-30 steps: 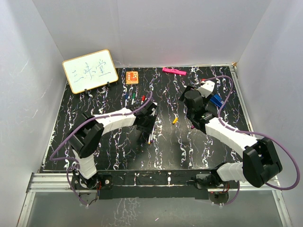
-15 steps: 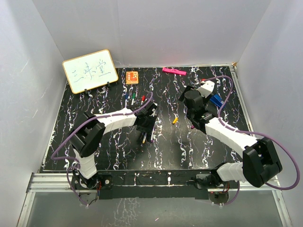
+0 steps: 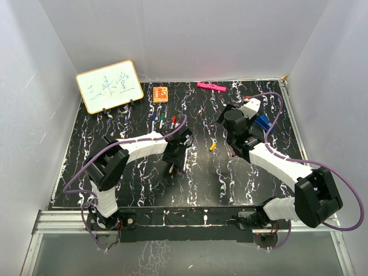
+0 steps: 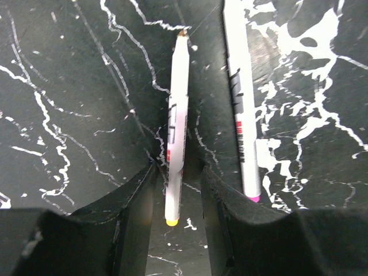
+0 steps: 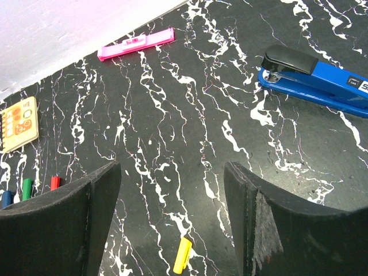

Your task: Insert the pens into the pen caps

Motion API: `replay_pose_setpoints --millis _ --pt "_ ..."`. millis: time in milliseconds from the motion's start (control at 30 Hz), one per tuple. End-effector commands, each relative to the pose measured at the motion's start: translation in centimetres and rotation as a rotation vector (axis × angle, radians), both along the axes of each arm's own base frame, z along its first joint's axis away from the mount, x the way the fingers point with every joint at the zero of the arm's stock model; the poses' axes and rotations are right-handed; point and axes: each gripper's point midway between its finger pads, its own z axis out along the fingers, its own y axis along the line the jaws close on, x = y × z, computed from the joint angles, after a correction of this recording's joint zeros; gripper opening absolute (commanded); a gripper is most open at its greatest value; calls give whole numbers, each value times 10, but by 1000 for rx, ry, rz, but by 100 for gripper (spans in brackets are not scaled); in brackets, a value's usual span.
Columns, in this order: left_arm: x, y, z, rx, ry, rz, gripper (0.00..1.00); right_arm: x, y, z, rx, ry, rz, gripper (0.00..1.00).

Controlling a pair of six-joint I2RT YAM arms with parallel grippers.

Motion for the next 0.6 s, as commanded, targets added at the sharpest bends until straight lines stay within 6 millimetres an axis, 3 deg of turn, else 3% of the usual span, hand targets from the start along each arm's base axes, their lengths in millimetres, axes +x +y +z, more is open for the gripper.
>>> replay_pose_setpoints --millis 0,167,567 --pt "-27 45 -12 198 94 -9 34 2 1 12 28 -32 -7 70" --pt "-29 48 -17 197 89 -28 32 1 0 12 28 -32 -10 70" --pt "6 22 -30 163 13 -52 32 1 2 9 26 -22 -2 70"
